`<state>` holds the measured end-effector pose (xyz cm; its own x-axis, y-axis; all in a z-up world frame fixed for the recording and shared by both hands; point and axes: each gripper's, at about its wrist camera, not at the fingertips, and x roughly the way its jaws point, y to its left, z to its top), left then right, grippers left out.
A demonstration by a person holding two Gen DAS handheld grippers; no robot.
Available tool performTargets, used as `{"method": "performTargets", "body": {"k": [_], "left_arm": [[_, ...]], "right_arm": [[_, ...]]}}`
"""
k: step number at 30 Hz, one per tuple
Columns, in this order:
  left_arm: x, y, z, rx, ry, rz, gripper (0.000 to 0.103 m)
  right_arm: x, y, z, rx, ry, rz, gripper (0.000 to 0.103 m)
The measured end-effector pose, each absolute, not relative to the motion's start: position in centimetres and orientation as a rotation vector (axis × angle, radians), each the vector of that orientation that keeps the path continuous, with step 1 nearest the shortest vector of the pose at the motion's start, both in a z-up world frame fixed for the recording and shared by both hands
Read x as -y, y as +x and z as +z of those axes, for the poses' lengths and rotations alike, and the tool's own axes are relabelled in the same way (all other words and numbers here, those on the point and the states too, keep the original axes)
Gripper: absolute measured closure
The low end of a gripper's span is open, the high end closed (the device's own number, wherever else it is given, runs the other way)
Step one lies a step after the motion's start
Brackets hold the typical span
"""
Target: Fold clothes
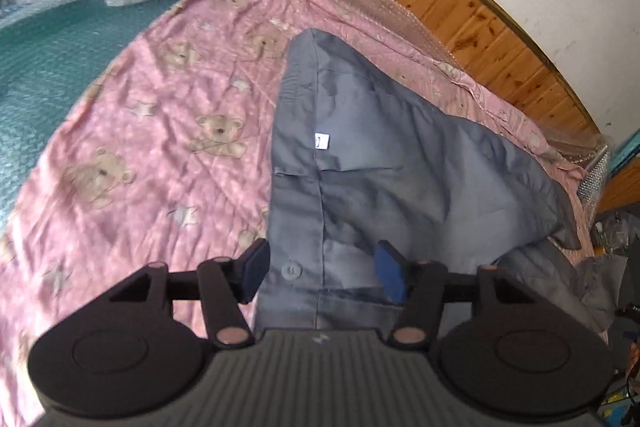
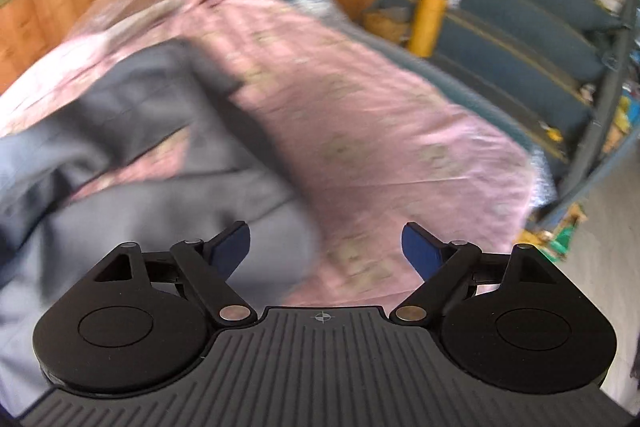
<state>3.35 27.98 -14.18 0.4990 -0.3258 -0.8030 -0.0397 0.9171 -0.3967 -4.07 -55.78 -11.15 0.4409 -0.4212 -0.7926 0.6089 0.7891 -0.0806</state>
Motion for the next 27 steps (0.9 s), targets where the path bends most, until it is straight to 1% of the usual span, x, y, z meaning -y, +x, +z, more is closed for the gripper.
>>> {"method": "performTargets", "body": {"k": [3, 5, 7, 8, 9, 10, 13, 14, 15, 16, 17, 18, 19, 22, 23, 24, 26, 27], "left_arm": [[-26.5, 7.4, -18.3, -1.11, -0.32, -0.164, 0.045], [-25.9, 8.6, -20.1, -1.137, -0.312, -0.189, 0.05], [-25.3, 9.1, -20.6, -1.134, -0.31, -0.227, 0.055], [-25.1, 9.3, -20.6, -1.133, -0.307, -0.243, 0.082], [-24.8, 9.4, -20.7, -1.131, -0.305, -0.259, 0.099], [-24.6, 9.3, -20.3, -1.112, -0.297, -0.272, 0.103], [-24.2, 8.4, -18.3, -1.035, -0.258, -0.329, 0.102], [-24.3, 8.4, -18.0, -1.026, -0.226, -0.314, 0.1], [-24.4, 8.5, -17.9, -1.018, -0.182, -0.287, 0.096], [-24.7, 8.9, -18.0, -1.009, -0.152, -0.252, 0.083], [-25.1, 9.5, -18.4, -1.001, -0.131, -0.213, 0.06], [-25.8, 10.2, -18.9, -1.001, -0.144, -0.189, 0.05], [-26.6, 10.9, -19.4, -1.008, -0.179, -0.173, 0.043], [-27.9, 12.9, -21.3, -1.065, -0.316, -0.209, 0.043], [-27.6, 12.9, -21.4, -1.058, -0.331, -0.237, 0.045], [-27.3, 13.0, -21.5, -1.05, -0.346, -0.266, 0.048], [-26.8, 12.7, -21.0, -1.018, -0.346, -0.291, 0.072], [-26.6, 12.5, -20.4, -0.99, -0.342, -0.3, 0.078]], "right_arm": [[51.5, -2.5, -11.1, -0.916, 0.173, -0.52, 0.015], [48.9, -1.9, -11.0, -0.913, 0.135, -0.446, 0.012], [46.7, -1.6, -11.1, -0.91, 0.115, -0.396, 0.011], [45.9, -1.6, -11.2, -0.909, 0.116, -0.389, 0.011], [45.5, -1.7, -11.3, -0.913, 0.124, -0.392, 0.011], [45.1, -1.9, -11.5, -0.923, 0.14, -0.398, 0.011], [45.2, -2.8, -12.1, -0.944, 0.192, -0.437, 0.011], [45.4, -3.1, -12.3, -0.951, 0.205, -0.447, 0.011], [45.5, -3.3, -12.5, -0.957, 0.214, -0.453, 0.011], [45.4, -3.5, -12.7, -0.964, 0.217, -0.453, 0.011], [45.4, -3.6, -12.9, -0.973, 0.217, -0.45, 0.011], [45.2, -3.5, -13.0, -0.984, 0.216, -0.443, 0.011], [44.8, -3.3, -13.2, -0.994, 0.213, -0.433, 0.011], [43.0, -2.8, -13.1, -1.003, 0.19, -0.386, 0.011], [42.3, -2.6, -12.9, -1.0, 0.177, -0.369, 0.011], [41.8, -2.4, -12.7, -0.996, 0.164, -0.354, 0.011], [40.9, -2.3, -12.2, -0.986, 0.143, -0.331, 0.011], [40.7, -2.3, -12.0, -0.981, 0.138, -0.323, 0.011]]}}
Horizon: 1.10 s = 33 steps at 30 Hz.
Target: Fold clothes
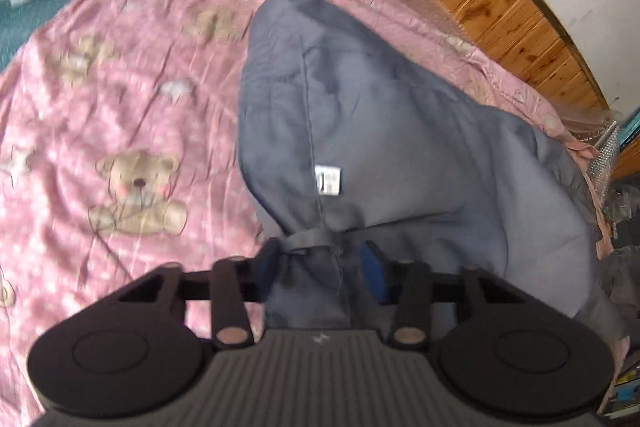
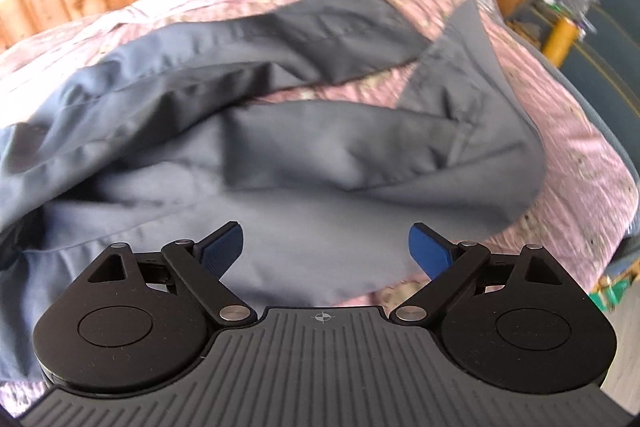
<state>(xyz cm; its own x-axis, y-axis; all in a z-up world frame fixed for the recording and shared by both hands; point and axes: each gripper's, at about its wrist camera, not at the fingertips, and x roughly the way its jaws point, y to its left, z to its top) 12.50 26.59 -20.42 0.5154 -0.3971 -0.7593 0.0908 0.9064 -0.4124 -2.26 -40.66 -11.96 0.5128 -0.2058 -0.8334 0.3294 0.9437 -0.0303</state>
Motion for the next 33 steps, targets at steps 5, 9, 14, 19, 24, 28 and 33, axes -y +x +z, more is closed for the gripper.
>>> {"method": "performTargets", "body": {"k": [5, 9, 14, 19, 24, 28, 33], "left_arm": [[-27.3, 12.5, -19.2, -0.928, -0.409, -0.315, 0.085], [-25.8, 14.3, -21.2, -0.987, -0.452, -0.312, 0.063], [-24.6, 16.0, -17.6, -0.859, -0.504, -0.338, 0.101], [-29.8, 16.3, -9.9, -0.496, -0.75, -0.274, 0.101], [-29.4, 18.8, -13.1, -0.744, -0.618, -0.21, 0.101], [-27.7, 18.4, -14.6, -0.82, -0.577, -0.208, 0.1], [-24.9, 19.3, -15.9, -0.917, -0.454, -0.184, 0.07]], "right_arm": [[40.5, -2.1, -11.9, -0.994, 0.137, -0.318, 0.011], [40.8, -1.3, -12.5, -1.014, 0.151, -0.309, 0.011], [41.8, 1.3, -12.5, -0.995, 0.151, -0.288, 0.011], [47.4, 5.9, -10.6, -0.906, 0.265, -0.352, 0.01], [55.3, 12.3, -12.6, -0.931, 0.57, -0.344, 0.008], [60.7, 15.9, -17.6, -0.932, 0.831, -0.402, 0.008], [64.0, 19.6, -22.6, -0.962, 0.879, -0.471, 0.011]]}}
